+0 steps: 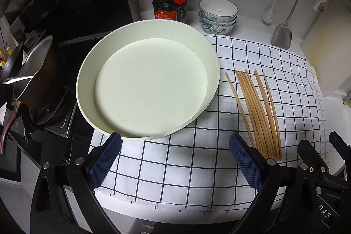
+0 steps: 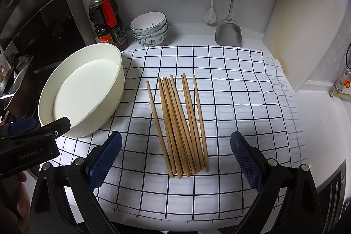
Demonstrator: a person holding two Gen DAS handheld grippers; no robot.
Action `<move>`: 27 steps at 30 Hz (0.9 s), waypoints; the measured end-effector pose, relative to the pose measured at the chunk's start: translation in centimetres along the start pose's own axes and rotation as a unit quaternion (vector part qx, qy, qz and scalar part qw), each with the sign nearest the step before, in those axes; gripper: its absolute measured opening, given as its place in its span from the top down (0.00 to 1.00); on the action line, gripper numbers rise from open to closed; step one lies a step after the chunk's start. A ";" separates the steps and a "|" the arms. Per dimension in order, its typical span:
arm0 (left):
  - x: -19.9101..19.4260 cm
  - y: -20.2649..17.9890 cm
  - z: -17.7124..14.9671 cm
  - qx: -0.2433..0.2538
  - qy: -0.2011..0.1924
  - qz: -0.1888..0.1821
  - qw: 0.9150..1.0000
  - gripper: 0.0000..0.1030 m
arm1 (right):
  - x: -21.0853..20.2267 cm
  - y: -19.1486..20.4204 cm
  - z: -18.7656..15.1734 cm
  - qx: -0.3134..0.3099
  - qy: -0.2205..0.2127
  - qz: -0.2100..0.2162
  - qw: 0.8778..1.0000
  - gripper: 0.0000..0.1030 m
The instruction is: Organize utensils
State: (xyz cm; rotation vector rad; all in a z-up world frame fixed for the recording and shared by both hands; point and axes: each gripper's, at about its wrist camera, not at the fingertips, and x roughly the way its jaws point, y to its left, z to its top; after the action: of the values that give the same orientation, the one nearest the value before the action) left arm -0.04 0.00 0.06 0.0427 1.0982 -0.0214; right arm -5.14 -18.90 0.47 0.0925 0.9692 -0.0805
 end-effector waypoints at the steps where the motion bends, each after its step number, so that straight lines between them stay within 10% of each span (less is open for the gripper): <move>1: 0.0 0.0 0.0 0.000 0.000 0.000 1.000 0.06 | 0.0 0.0 0.0 0.000 0.000 0.000 1.000 0.08; 27: 0.0 0.0 0.0 -0.001 0.000 0.000 1.000 0.06 | -0.1 0.2 -0.2 0.001 -0.001 0.001 1.000 0.08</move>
State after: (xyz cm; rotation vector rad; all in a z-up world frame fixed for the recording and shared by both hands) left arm -0.03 0.01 0.05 0.0417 1.0980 -0.0205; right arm -5.32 -18.64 0.40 0.0955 0.9675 -0.0801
